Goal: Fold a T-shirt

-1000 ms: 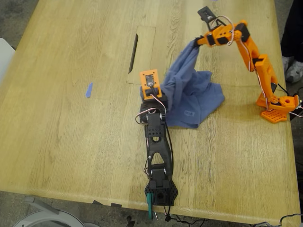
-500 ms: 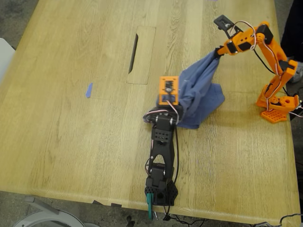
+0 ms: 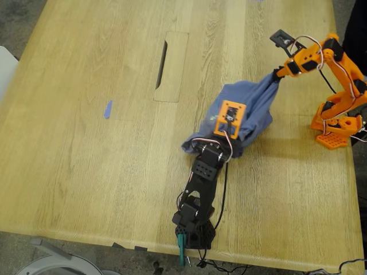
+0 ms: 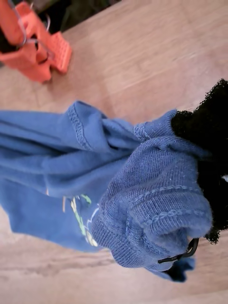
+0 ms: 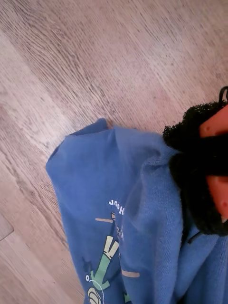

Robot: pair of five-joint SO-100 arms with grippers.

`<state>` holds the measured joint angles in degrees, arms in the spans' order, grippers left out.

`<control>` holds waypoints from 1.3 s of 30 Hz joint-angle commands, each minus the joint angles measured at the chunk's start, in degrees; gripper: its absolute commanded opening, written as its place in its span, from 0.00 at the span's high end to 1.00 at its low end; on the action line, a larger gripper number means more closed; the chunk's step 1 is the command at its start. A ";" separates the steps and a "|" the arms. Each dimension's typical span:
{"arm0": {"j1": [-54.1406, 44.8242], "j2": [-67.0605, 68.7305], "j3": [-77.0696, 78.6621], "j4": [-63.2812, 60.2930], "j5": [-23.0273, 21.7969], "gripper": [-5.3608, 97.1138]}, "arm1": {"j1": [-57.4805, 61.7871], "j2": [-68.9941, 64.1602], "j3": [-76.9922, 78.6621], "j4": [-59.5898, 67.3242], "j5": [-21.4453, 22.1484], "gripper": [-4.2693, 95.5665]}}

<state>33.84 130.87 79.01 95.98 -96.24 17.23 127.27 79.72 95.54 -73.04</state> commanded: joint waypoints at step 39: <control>21.62 0.88 10.28 -15.82 -21.27 0.34 | 3.34 9.23 26.46 -15.47 4.13 0.69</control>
<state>52.73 131.92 95.45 80.24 -114.79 20.92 136.58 107.40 80.86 -68.55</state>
